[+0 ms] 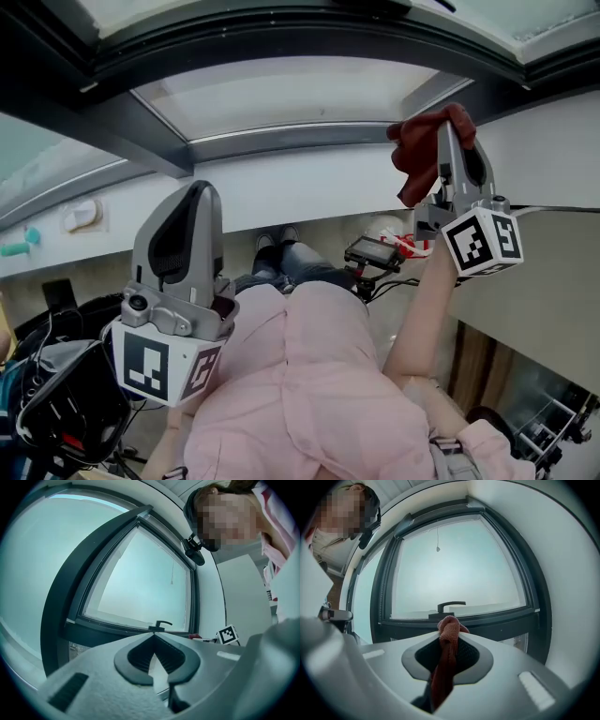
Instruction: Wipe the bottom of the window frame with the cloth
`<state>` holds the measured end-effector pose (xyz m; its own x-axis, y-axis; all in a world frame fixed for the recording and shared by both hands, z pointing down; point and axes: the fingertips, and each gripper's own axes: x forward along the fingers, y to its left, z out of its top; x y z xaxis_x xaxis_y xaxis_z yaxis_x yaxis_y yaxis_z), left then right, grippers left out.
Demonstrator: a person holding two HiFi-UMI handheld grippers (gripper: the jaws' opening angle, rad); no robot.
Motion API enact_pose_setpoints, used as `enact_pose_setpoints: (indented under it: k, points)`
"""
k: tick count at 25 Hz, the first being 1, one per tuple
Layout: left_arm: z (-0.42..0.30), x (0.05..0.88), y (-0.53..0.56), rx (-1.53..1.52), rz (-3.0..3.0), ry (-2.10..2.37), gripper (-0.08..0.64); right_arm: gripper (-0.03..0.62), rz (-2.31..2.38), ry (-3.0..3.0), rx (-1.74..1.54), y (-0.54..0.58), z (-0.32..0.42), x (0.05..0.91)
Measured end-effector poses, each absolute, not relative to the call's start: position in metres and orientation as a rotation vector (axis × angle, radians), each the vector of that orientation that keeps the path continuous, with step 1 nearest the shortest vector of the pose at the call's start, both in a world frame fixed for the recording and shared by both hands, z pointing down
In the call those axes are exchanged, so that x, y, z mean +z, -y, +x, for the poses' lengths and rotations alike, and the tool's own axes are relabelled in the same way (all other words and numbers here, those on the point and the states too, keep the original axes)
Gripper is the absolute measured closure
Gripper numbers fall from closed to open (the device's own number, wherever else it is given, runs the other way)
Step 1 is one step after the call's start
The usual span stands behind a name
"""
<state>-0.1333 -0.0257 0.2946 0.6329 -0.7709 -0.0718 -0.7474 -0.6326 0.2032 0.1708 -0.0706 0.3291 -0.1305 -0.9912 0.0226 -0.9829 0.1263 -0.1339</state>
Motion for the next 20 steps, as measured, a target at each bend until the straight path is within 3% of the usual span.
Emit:
enact_pose_setpoints:
  k: [20]
  points:
    - [-0.108,0.299,0.025,-0.212,2.805,0.975,0.560,0.537,-2.267,-2.005,-0.140,-0.011,0.200,0.321]
